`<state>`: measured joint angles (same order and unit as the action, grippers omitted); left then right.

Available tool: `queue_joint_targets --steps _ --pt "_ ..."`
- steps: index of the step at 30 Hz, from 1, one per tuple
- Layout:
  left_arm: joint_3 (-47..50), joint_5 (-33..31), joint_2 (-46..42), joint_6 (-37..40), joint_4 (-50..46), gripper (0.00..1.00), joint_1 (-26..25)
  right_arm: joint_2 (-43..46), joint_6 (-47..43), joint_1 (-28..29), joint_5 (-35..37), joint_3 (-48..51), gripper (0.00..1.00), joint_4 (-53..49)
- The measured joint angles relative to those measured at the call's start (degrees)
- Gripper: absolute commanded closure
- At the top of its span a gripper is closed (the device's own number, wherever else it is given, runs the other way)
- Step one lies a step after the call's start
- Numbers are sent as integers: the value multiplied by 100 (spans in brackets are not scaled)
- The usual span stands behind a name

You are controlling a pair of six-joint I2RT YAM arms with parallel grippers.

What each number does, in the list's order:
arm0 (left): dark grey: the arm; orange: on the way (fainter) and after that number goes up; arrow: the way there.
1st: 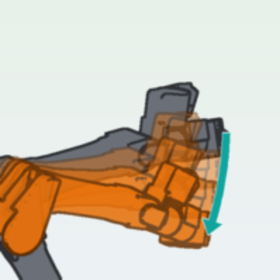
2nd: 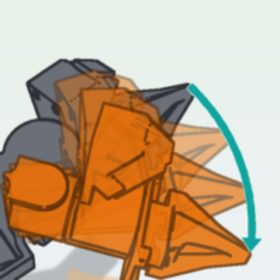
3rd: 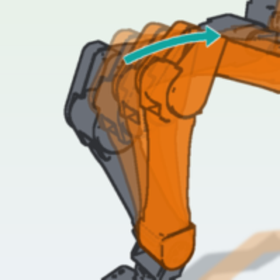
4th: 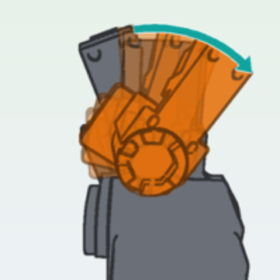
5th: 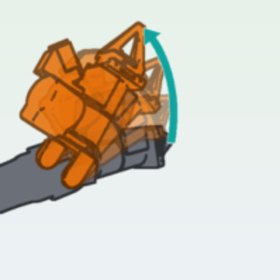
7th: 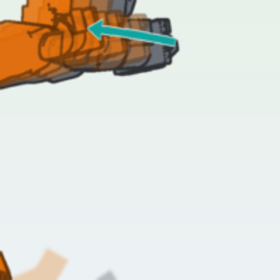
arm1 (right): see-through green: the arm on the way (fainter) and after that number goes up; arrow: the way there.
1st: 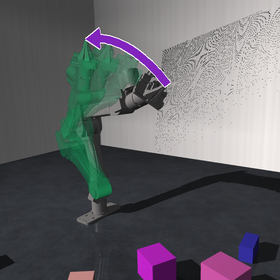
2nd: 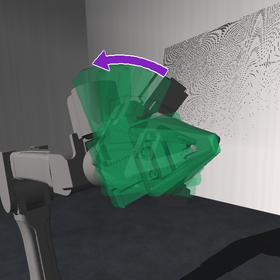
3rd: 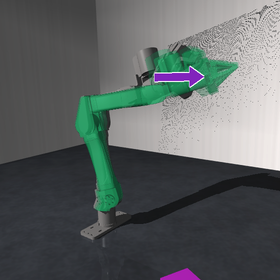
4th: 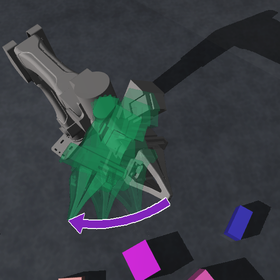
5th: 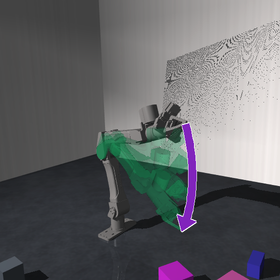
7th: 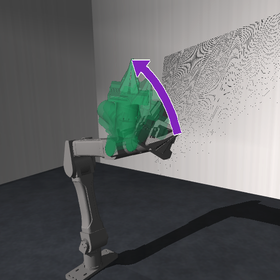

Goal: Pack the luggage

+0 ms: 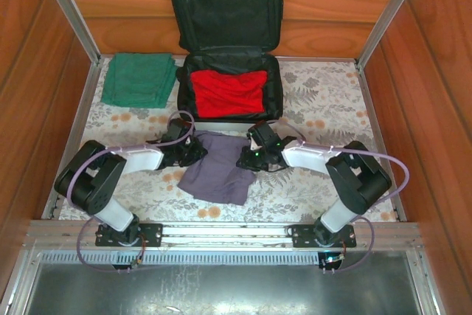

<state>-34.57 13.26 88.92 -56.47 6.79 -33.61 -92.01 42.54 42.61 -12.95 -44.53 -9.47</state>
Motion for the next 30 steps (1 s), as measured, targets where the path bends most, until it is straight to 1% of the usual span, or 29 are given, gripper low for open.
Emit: queue_joint_targets --steps 3,7,10,12,16,19,22,25,30 --pt "87 -216 -553 142 -435 100 -271 289 -236 170 243 0 100 -310" --pt "-48 -553 -1467 518 -1119 100 -538 1012 -660 256 616 -11 100 -557" --pt "-466 -804 -1902 940 -1499 100 -584 1534 -1134 245 1008 -216 100 -658" --pt "-861 -988 -1971 1311 -1703 100 -581 1725 -1484 236 1244 -431 100 -612" --pt "-1773 -1261 -1797 2083 -2114 100 -518 1729 -2232 186 1648 -1012 100 -608" --pt "-2468 -1320 -1484 2557 -2317 100 -321 1569 -2728 -13 1805 -1543 100 -699" --pt "-3126 -1272 -1082 2924 -2371 100 -39 1333 -3095 -411 1792 -2044 100 -717" --pt "-3818 -1054 -570 3169 -2385 100 232 1058 -3392 -791 1635 -2487 100 -662" --pt "-4822 -859 348 3532 -2500 100 483 555 -3724 -1189 1412 -2962 100 -466"
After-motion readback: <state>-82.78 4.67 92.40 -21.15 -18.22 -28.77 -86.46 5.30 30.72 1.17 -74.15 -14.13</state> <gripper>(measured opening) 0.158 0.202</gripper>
